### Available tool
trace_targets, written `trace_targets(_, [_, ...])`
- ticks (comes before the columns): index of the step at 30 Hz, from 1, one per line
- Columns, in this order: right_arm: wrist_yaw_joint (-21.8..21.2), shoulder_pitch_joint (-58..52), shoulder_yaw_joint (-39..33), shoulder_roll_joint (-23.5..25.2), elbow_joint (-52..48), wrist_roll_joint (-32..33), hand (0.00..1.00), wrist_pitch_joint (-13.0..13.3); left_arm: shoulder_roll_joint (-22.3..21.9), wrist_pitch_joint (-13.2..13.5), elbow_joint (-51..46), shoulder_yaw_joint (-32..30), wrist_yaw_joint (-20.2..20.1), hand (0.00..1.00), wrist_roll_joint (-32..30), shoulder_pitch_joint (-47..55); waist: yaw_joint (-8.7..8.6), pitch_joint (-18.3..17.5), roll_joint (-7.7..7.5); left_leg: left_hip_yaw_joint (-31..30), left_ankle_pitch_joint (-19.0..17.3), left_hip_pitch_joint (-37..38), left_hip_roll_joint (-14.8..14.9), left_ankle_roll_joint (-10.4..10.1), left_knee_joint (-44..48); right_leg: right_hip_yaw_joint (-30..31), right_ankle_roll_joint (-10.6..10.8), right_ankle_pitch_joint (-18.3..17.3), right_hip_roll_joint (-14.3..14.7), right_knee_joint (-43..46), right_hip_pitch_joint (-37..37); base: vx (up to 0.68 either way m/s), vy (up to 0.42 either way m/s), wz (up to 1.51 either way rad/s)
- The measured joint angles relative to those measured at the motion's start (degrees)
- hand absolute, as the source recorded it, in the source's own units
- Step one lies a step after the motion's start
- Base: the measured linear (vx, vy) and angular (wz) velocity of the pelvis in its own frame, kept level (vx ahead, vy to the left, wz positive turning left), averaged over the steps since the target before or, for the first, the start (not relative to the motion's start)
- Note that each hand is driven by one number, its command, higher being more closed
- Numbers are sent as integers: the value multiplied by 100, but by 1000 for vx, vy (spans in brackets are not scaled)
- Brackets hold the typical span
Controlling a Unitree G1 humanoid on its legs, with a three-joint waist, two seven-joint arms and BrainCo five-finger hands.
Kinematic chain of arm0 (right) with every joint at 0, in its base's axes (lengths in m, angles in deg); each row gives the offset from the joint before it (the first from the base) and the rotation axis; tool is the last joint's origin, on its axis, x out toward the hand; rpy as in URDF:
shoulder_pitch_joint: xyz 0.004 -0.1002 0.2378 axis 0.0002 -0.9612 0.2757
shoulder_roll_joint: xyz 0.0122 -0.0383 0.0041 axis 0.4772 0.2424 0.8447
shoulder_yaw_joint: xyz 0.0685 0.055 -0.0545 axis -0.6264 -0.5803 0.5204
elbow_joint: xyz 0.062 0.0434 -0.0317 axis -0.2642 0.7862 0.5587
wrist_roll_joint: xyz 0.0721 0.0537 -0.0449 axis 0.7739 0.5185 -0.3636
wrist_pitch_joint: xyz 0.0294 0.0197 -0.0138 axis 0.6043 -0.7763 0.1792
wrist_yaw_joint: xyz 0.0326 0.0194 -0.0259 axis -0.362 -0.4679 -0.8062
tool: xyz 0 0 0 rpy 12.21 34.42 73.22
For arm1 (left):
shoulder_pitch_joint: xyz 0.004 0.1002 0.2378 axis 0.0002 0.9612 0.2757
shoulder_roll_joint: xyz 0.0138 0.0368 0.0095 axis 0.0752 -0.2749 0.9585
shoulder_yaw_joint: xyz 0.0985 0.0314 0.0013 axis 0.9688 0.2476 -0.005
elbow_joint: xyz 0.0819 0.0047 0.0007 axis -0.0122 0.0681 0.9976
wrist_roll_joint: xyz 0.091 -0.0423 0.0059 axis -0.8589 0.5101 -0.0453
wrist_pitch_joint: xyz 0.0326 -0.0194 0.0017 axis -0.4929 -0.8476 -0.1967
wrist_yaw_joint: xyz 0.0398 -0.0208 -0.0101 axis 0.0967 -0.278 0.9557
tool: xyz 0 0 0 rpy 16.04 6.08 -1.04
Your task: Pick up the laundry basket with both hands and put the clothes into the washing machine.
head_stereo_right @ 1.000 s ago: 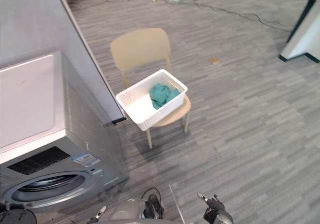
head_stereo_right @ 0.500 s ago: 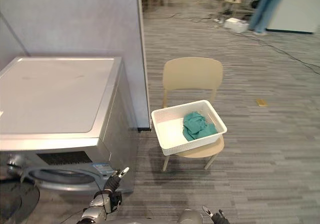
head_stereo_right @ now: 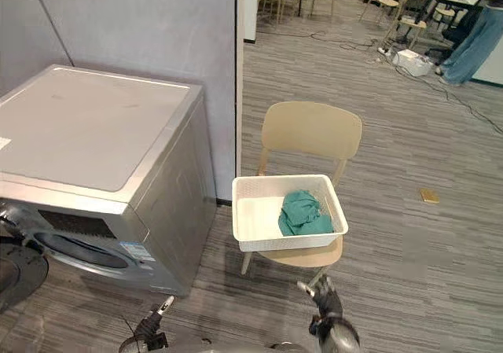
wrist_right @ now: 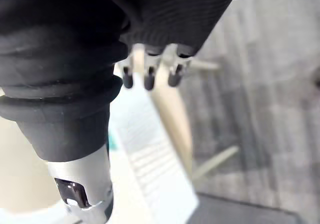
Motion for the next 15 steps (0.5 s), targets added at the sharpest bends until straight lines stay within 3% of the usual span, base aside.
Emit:
trace_targets(3, [108,84,-27,-217,-1044,-162,0,29,-90,18,-171,-1,29,0,90,109,20,15,50,384,87,-155,65,158,67,-94,-27,-24,-10,-94,74,-105,7,33])
trace_targets(5, [269,358,-214,-264,-1944,-324,0,94,-101,15,-189,0,30,0,67,192,-6,14,174,804,2,-84,69,319,-407,-156,-55,3,-86,-211,32,-35,95,15])
trace_targets(7, [511,582,-387,-285,-2608,-421,0,244,-44,15,-186,-38,79,0,0,214,-13,-79,86,1272,235,3,-33,403,-1018,-222,117,165,-290,-359,-64,18,82,38])
trace_targets(9, [673,880,-575,-431,-3122,-671,0,352,-32,32,-196,-48,102,0,-39,211,4,-63,7,1324,520,73,-185,392,-1256,-230,186,414,-389,-513,-79,25,97,33])
trace_targets(12, [805,1513,-612,-673,-3266,-1017,0,473,89,-18,-196,-47,92,0,-252,235,25,-94,-71,1337,541,54,-304,386,-1285,-243,251,559,-474,-629,-56,59,86,2])
trace_targets(15, [877,2112,-568,-1230,-2871,-1287,0,471,197,-16,-244,-20,70,0,-494,234,50,-91,-125,1350,577,-53,-432,484,-1321,-298,354,627,-583,-679,-165,53,74,5])
